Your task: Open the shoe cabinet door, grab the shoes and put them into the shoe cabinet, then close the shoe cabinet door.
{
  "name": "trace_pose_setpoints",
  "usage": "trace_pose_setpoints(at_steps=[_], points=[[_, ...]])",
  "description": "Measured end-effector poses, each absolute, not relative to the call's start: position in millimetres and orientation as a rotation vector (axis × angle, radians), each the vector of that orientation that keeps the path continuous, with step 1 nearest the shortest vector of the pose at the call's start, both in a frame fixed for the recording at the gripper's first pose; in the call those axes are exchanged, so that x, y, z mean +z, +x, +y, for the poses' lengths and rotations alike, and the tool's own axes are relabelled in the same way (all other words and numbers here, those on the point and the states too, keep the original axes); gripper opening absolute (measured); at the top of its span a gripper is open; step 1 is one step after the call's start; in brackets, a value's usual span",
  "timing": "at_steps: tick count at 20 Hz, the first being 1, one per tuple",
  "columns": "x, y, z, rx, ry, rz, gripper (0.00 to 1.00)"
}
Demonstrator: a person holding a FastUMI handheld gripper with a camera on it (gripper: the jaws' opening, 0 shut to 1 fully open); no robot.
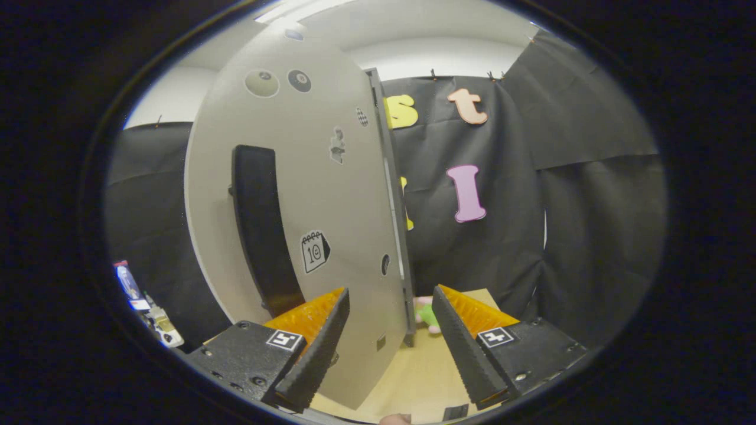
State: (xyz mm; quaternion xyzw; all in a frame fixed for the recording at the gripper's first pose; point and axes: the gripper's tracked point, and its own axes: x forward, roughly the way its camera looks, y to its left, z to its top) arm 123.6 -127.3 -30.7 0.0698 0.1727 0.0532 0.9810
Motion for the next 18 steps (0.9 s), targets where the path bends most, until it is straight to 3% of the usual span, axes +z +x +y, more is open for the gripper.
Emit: trace_pose_setpoints(at_steps=[10,18], points=[[-22.8,142.4,-79.4,0.021,0.049,0.257,0.93],[-41.5,171.2,24.7,0.168,0.171,0.276,0.93]])
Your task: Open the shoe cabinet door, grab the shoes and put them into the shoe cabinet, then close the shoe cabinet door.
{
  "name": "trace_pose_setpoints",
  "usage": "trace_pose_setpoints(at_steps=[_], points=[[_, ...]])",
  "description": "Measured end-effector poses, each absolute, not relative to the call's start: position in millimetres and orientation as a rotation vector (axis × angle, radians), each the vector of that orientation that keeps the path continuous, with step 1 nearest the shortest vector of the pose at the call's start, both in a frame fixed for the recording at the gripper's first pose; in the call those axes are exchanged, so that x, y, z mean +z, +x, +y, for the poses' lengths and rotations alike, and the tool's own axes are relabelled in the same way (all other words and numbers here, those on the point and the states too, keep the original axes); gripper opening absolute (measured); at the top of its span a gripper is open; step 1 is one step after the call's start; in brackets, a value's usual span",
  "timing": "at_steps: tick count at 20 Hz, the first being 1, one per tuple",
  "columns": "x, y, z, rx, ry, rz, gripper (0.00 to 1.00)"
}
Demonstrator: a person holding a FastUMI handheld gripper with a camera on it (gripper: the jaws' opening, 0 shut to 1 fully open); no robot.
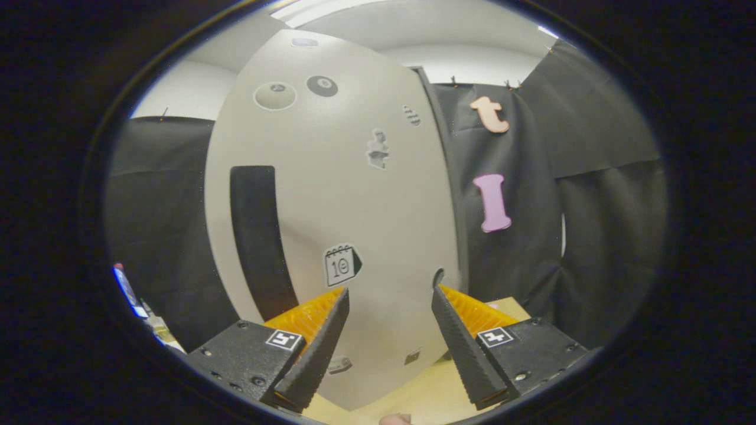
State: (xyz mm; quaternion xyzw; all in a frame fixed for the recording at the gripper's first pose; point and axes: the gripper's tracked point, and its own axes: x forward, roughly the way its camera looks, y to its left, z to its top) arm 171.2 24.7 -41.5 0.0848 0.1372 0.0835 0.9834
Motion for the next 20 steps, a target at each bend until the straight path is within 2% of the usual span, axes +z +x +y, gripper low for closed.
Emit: trace_pose_setpoints(at_steps=[5,11,20], points=[[-37.0,166.0,99.6,0.274,0.123,0.257,0.98],[-36.8,98.0,126.0,0.315,0.029,0.177,0.99],[-55.0,17.1,59.0,0.203,0.077,0.067,0.99]])
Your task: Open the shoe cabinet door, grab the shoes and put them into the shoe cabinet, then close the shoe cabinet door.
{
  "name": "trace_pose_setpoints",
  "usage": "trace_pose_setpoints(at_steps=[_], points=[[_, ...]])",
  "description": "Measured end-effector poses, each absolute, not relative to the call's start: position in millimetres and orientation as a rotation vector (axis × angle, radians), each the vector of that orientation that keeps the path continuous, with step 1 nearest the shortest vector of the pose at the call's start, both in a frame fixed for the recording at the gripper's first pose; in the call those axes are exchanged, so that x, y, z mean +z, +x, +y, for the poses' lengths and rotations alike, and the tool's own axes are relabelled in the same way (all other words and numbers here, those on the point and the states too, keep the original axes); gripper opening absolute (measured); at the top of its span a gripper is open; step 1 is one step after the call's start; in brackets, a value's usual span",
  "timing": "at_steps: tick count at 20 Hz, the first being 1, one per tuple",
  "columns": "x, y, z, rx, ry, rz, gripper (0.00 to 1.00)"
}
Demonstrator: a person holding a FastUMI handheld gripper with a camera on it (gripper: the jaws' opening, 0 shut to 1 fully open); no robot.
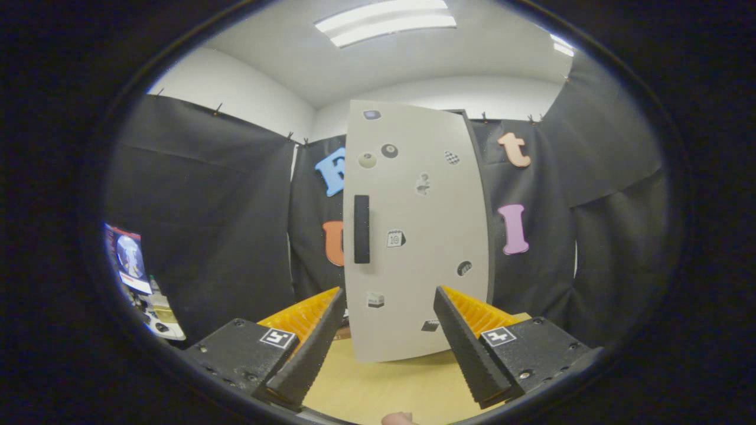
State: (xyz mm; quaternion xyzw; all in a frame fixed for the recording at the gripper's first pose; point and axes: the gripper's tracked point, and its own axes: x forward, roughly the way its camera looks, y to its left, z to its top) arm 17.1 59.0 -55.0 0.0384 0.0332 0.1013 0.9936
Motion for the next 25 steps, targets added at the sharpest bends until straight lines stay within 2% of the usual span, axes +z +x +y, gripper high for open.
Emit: trace_pose_setpoints(at_steps=[6,25], points=[[-48.3,-0.9,25.0,0.150,0.118,0.035,0.99],[-41.5,-10.6,-1.3,0.120,0.123,-0.008,0.99]])
